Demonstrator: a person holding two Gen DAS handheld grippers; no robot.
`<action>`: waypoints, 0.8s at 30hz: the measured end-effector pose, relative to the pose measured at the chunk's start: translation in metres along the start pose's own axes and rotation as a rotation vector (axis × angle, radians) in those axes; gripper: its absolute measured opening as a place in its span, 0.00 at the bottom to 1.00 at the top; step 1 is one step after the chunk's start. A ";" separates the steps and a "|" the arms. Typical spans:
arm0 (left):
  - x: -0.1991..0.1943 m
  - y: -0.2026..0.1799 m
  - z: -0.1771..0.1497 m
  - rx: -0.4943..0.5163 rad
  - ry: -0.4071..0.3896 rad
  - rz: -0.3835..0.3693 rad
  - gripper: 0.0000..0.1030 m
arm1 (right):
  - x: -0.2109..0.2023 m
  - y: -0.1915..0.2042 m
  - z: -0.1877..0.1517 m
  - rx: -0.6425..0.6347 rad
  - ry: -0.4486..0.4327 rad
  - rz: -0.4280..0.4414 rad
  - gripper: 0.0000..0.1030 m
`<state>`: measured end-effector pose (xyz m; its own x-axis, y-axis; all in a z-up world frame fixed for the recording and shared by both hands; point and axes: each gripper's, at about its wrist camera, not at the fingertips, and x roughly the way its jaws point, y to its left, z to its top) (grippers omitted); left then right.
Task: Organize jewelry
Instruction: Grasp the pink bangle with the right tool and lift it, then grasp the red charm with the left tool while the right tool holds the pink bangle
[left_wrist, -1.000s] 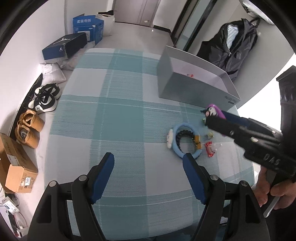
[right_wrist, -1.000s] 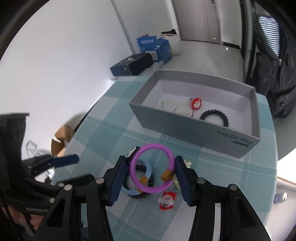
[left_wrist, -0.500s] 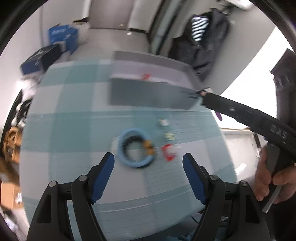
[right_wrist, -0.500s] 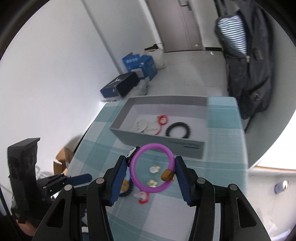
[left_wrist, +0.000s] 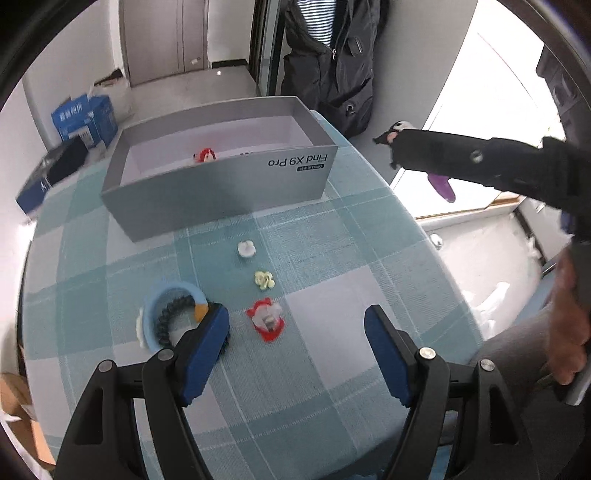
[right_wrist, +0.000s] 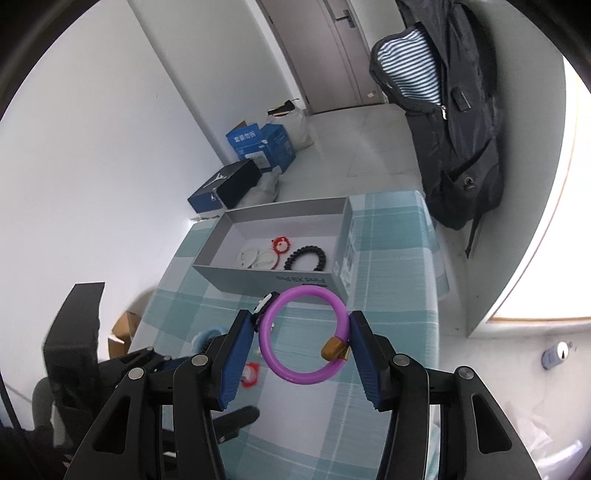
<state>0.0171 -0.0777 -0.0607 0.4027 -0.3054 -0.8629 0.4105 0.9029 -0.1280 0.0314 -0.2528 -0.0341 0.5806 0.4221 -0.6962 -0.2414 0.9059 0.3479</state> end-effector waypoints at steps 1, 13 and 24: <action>0.001 -0.002 0.001 0.009 0.002 0.005 0.70 | -0.001 -0.002 0.000 0.006 -0.001 -0.004 0.50; 0.024 -0.010 -0.004 0.081 0.065 0.098 0.40 | -0.012 -0.022 -0.001 0.057 -0.013 -0.009 0.50; 0.027 -0.006 -0.003 0.091 0.065 0.131 0.15 | -0.010 -0.019 -0.001 0.043 -0.010 -0.008 0.50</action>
<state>0.0233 -0.0904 -0.0843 0.4048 -0.1640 -0.8995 0.4317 0.9015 0.0299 0.0289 -0.2743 -0.0345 0.5900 0.4139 -0.6932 -0.2029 0.9070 0.3689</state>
